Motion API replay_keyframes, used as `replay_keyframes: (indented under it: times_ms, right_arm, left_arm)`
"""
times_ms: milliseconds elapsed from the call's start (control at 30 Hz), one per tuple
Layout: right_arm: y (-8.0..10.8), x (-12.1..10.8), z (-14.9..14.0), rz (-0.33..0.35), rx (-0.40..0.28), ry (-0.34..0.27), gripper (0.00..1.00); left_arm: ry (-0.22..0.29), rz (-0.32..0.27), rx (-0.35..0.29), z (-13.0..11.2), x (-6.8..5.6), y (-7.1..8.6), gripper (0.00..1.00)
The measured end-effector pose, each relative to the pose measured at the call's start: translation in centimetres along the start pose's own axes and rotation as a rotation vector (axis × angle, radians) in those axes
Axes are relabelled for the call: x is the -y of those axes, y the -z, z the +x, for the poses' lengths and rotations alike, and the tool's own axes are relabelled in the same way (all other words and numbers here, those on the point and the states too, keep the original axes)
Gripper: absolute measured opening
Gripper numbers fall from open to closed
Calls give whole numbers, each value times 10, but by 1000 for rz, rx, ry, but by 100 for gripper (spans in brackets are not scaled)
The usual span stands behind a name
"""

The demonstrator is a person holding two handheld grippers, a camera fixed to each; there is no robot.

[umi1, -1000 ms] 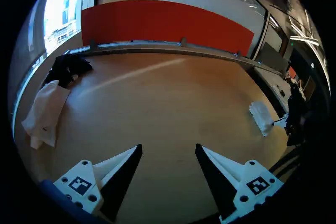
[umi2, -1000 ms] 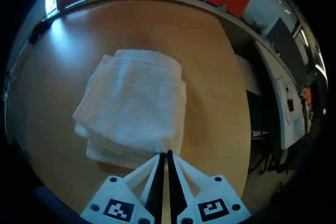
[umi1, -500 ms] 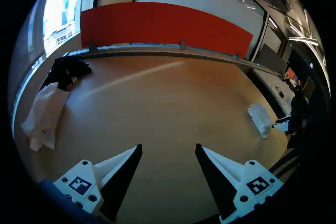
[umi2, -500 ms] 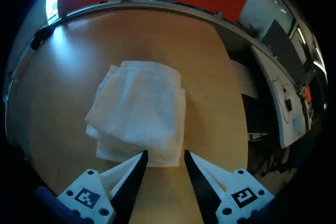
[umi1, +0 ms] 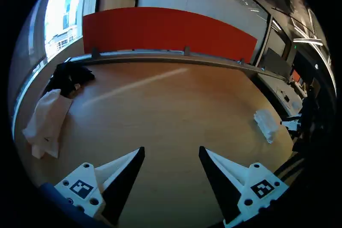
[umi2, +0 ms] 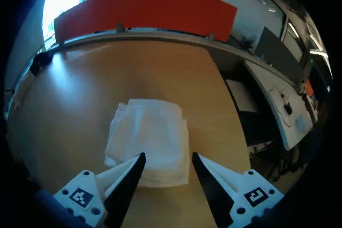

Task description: Fold towel

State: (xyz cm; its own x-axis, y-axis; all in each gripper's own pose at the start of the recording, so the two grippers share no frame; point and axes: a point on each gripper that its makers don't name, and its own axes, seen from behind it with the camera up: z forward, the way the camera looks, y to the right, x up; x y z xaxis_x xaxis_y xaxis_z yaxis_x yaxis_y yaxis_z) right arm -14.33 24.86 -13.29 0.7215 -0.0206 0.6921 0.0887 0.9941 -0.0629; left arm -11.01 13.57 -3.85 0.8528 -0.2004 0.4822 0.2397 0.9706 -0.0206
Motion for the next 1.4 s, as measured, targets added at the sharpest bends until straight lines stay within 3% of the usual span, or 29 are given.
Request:
replay_keyframes:
  times_ms: [300,733,1000,1400]
  right_arm:
    - [18,18,55,-9,-209,-64,84]
    - [51,54,142,-17,-467,-79,85]
    - [63,85,183,-12,-552,-87,85]
    - [79,146,231,19,-648,-62,85]
  left_arm:
    - [-18,30,-86,25,12,-4,94]
    - [-5,87,-272,73,37,-10,94]
    - [19,127,-401,104,56,-8,94]
    - [-5,151,-475,122,73,-8,94]
